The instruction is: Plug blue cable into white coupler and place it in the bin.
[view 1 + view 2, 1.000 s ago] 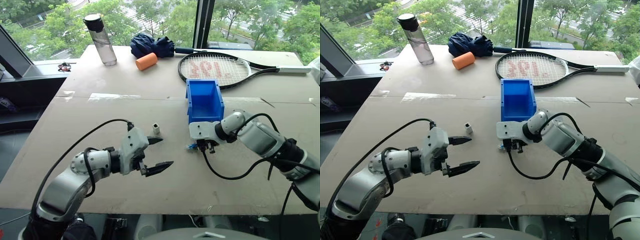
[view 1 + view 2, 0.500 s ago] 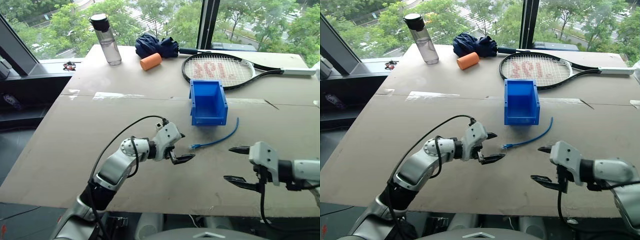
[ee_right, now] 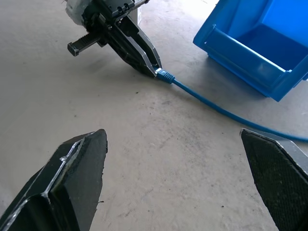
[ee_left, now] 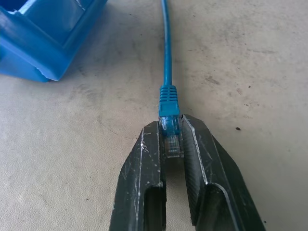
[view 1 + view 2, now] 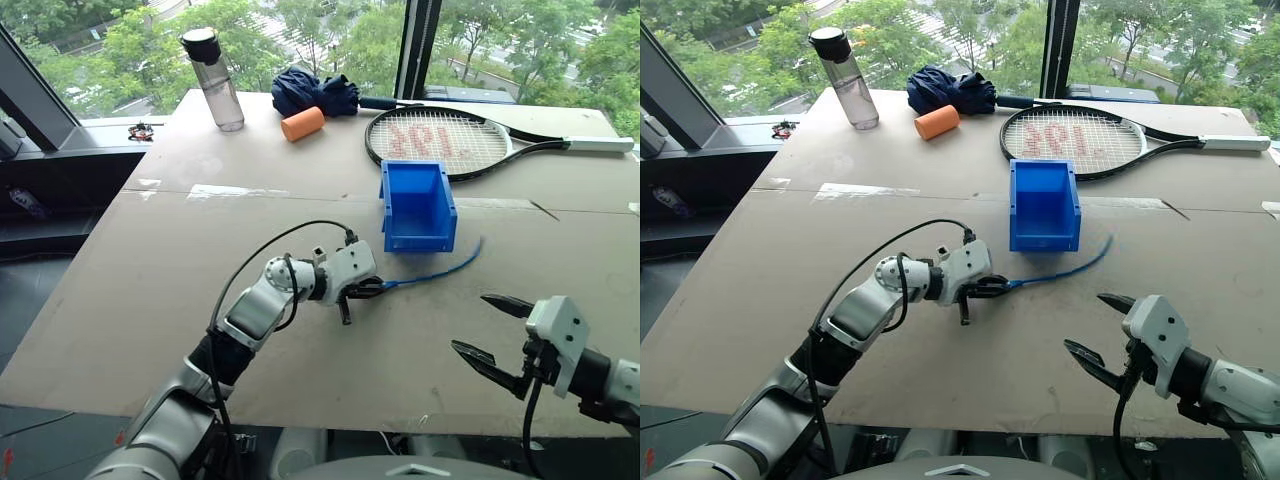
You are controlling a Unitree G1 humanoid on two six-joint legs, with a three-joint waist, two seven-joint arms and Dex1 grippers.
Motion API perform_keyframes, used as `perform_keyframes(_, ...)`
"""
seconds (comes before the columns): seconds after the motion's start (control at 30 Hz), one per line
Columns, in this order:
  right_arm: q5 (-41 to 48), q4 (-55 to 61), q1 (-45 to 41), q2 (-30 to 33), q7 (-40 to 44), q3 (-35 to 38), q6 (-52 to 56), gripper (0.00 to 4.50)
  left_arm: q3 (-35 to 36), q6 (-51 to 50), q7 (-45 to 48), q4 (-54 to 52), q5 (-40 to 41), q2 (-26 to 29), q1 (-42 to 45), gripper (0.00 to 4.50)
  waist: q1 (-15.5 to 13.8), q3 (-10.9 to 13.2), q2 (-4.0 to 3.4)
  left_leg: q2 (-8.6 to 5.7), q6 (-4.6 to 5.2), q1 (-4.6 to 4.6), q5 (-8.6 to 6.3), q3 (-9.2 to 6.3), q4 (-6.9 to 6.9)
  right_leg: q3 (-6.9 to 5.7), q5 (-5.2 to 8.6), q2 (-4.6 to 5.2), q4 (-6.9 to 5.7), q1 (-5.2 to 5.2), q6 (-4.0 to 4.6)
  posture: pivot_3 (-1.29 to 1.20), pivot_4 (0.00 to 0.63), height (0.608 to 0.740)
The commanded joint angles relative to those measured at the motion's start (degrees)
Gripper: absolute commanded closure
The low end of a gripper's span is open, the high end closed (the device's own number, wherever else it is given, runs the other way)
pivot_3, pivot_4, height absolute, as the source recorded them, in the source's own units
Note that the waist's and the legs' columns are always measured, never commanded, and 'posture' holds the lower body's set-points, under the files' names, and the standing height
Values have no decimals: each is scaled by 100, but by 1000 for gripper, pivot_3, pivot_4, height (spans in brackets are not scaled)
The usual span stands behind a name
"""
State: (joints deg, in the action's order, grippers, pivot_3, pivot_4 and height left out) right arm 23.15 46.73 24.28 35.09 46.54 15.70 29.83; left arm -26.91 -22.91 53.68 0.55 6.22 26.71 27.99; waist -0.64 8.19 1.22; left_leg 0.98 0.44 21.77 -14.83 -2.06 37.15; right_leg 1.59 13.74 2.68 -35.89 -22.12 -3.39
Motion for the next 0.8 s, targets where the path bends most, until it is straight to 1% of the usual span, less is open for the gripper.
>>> perform_keyframes(0.03,621,192,-148,-201,-283,-98,321,0,112,-237,503,-333,437,73,-308,4453,9,-1,-1,0,1,-1,0,0,-1,0,0,0,0,0,1,0,150,740)
perform_keyframes(0.13,1509,257,-273,-388,-575,-84,935,0,789,-1056,757,-834,1481,12,-413,4453,2,3,0,5,1,0,0,0,0,0,4,0,-1,0,8,0,150,740)
perform_keyframes(0.17,1934,290,-269,-346,-611,-92,1214,0,1222,-1640,708,-1063,2165,-88,-353,4453,-1,5,3,5,1,2,-1,-1,1,-1,5,0,-1,-1,9,0,150,740)
perform_keyframes(0.23,2498,353,-273,-261,-739,-96,1579,0,1804,-2468,579,-1357,3089,-204,-270,4453,-20,8,5,18,1,9,-1,-11,7,-8,6,5,-2,-1,13,0,150,740)
perform_keyframes(0.27,2916,330,-369,-255,-888,-82,1752,0,2086,-2925,497,-1475,3606,-247,-212,4453,-19,7,5,21,2,11,0,-13,10,-13,7,11,-2,0,13,0,150,740)
perform_keyframes(0.33,3698,232,-665,-303,-1303,-44,1958,0,2455,-3578,352,-1663,4361,-282,-142,4453,2,7,5,17,2,8,-1,-10,13,-11,7,12,-2,4,11,0,150,740)
perform_keyframes(0.4,4698,35,-1211,-447,-1960,-121,1977,0,2743,-4080,127,-1814,5000,-323,-102,4453,42,6,3,10,2,1,-1,-7,13,-7,7,11,-2,6,4,0,150,740)
perform_keyframes(0.53,5762,-143,-1849,-622,-2853,-400,1838,0,2930,-4403,-176,-1958,5495,-318,-93,4453,84,8,7,-1,2,-1,-1,-17,6,-14,-4,5,-5,9,-9,0,150,740)
perform_keyframes(0.6,6217,-201,-2072,-659,-3219,-556,1747,549,3008,-4509,-326,-1991,5731,-326,-55,4500,85,8,6,-1,2,0,-1,-21,5,-16,-5,4,-4,9,-9,0,150,740)
perform_keyframes(0.67,6357,-177,-2235,-615,-3412,-662,1678,1254,3035,-4577,-430,-2023,5878,-304,-21,4500,86,8,6,-2,2,1,-1,-22,4,-16,-5,5,-3,8,-8,0,150,740)
perform_keyframes(0.8,6607,-253,-2479,-540,-3713,-821,1561,1254,3042,-4646,-556,-2085,6133,-225,0,4500,91,8,6,-3,2,1,-1,-19,5,-13,1,5,-2,8,1,0,150,740)
